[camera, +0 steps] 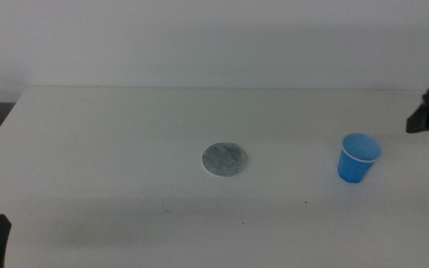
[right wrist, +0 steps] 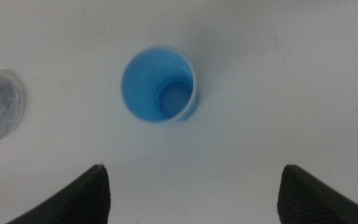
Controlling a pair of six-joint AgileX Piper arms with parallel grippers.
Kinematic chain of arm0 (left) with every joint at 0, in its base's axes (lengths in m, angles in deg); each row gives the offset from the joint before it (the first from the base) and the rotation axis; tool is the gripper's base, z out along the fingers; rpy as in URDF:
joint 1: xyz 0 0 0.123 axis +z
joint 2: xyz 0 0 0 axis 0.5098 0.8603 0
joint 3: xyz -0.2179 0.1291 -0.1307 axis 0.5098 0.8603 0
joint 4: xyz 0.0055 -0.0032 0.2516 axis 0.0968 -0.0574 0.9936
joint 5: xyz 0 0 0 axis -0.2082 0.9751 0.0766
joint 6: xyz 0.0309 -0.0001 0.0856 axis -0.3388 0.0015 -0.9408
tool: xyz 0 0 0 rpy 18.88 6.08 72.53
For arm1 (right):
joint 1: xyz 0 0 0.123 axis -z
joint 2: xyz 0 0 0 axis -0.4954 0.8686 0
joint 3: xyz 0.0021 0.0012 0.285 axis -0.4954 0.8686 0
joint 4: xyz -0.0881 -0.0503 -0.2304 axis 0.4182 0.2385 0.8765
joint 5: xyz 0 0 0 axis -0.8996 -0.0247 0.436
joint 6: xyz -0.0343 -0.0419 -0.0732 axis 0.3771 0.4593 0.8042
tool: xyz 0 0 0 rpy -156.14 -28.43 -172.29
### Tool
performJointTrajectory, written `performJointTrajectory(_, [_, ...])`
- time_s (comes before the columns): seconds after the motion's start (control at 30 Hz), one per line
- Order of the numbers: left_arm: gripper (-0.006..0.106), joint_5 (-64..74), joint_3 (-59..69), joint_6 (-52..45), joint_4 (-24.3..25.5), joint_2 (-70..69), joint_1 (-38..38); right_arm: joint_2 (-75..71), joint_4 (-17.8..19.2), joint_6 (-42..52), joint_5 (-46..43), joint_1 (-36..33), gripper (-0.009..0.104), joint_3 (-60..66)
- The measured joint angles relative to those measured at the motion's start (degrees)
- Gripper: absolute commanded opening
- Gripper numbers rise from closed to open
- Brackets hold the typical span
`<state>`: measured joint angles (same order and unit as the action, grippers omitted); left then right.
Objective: Place an empty cup on a cup mat.
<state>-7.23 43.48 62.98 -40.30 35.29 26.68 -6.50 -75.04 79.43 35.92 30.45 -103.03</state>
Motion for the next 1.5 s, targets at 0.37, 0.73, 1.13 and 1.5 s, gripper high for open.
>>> performJointTrajectory(0.37, [0.094,0.00,0.00,0.00,0.00,0.00,0.00,18.49,-0.48,-0.11,0.24,0.00,0.080,-12.62])
performJointTrajectory(0.73, [0.094,0.00,0.00,0.00,0.00,0.00,0.00,30.05,-4.95,2.26,0.12,0.00,0.071,-15.52])
performJointTrajectory(1.13, [0.094,0.00,0.00,0.00,0.00,0.00,0.00,35.63,-5.43,2.69,-1.01,-0.11,-0.002,-15.64])
performJointTrajectory(1.5, [0.094,0.00,0.00,0.00,0.00,0.00,0.00,33.54,-1.88,-2.88,0.71,-10.62,-0.002,-25.76])
